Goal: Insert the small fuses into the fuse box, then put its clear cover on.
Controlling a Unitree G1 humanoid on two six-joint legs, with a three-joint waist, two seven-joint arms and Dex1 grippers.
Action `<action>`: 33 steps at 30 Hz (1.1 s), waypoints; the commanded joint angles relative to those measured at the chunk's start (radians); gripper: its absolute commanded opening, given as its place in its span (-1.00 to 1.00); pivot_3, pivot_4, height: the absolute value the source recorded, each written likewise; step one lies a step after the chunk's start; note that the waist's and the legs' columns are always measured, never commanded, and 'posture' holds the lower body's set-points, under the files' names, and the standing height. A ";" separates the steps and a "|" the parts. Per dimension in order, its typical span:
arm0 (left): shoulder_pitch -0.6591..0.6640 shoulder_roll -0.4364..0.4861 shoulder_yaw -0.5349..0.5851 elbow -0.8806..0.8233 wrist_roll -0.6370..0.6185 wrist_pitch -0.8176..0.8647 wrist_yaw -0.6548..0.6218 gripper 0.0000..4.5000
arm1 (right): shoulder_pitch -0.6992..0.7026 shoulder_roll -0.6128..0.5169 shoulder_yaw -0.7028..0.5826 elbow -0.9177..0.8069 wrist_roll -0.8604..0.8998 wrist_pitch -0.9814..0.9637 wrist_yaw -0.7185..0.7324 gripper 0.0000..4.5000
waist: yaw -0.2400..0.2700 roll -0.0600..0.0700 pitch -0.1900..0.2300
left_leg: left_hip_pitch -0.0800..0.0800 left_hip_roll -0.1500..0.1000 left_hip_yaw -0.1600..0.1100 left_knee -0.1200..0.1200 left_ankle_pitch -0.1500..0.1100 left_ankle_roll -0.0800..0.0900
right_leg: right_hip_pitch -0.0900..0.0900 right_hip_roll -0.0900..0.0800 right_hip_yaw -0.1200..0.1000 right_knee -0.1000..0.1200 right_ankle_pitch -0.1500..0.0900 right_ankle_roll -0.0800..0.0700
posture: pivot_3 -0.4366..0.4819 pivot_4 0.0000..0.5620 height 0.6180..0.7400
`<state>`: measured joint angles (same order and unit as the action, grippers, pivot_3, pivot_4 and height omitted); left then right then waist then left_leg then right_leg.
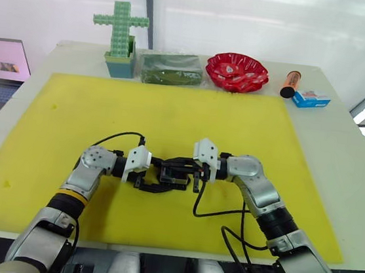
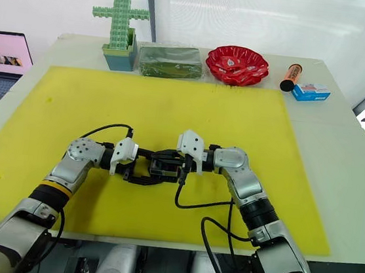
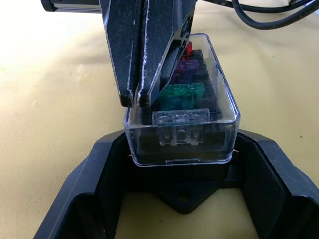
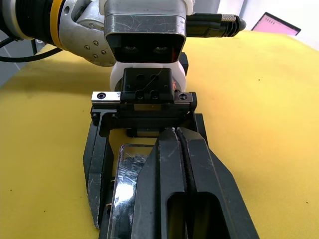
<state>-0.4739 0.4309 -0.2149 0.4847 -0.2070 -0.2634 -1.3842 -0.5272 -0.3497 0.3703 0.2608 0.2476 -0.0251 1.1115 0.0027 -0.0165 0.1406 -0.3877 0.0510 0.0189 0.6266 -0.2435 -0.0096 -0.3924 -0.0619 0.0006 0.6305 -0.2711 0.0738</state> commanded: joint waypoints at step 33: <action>0.020 0.034 0.009 -0.049 -0.018 0.069 -0.005 0.25 | 0.131 -0.396 -0.279 -0.505 0.185 0.321 0.133 0.53 | 0.005 0.000 0.003 | -0.005 0.000 0.001 -0.001 0.000 0.000 | -0.006 -0.001 0.000 -0.002 0.000 0.000 | -0.05 -0.47 1.00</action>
<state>-0.4659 0.4445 -0.2114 0.4475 -0.2290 -0.2178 -1.3869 -0.3905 -0.7365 0.1211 -0.2142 0.4085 0.2991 1.2397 0.0082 -0.0168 0.1437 -0.3930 0.0512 0.0194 0.6256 -0.2437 -0.0096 -0.3985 -0.0625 0.0005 0.6289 -0.2713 0.0734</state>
